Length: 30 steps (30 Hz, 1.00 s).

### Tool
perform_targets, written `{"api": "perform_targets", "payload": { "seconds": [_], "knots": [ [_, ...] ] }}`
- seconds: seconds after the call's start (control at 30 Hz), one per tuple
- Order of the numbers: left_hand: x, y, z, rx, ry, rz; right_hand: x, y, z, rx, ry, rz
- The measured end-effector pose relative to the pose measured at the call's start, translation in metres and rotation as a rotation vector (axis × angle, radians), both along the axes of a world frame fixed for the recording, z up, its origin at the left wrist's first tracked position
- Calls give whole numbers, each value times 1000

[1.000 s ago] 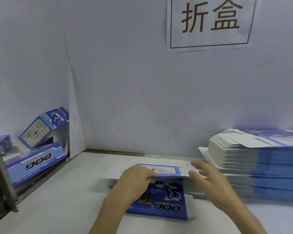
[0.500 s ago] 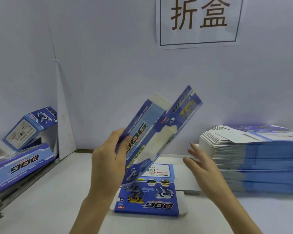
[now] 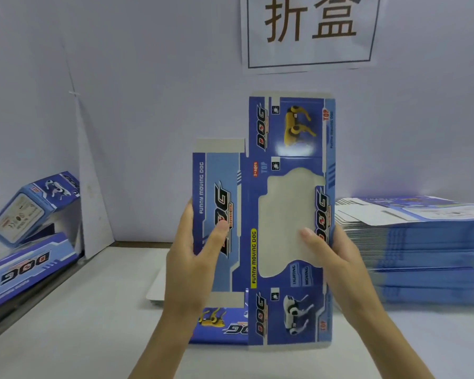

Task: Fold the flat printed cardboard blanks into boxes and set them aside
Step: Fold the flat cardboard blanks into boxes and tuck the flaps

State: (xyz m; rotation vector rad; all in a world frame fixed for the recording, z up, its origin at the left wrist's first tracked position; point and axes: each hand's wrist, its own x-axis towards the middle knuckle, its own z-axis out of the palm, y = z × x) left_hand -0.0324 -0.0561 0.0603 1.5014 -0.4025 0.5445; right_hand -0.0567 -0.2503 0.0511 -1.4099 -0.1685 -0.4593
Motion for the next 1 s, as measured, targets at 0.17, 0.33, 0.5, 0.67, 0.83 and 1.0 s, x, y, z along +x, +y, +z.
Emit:
{"api": "perform_targets", "payload": {
  "seconds": [0.17, 0.33, 0.5, 0.67, 0.83, 1.0],
  "knots": [
    [-3, -8, -5, -5, 55, -94, -1, 2, -3, -33, -7, -11],
    [-4, -15, -15, 3, 244, -388, -5, 18, -3, -80, -29, 93],
    [5, -9, -19, -67, 309, -384, -8, 18, 2, -195, -62, -9],
    [16, 3, -14, 41, 239, -170, -1, -1, -1, -174, 95, -119],
    [9, -7, -15, 132, 165, -117, 1, -1, -5, -160, 36, -198],
    [10, -11, -20, 164, 205, -96, 4, -1, -10, -213, 54, -245]
  ]
}}
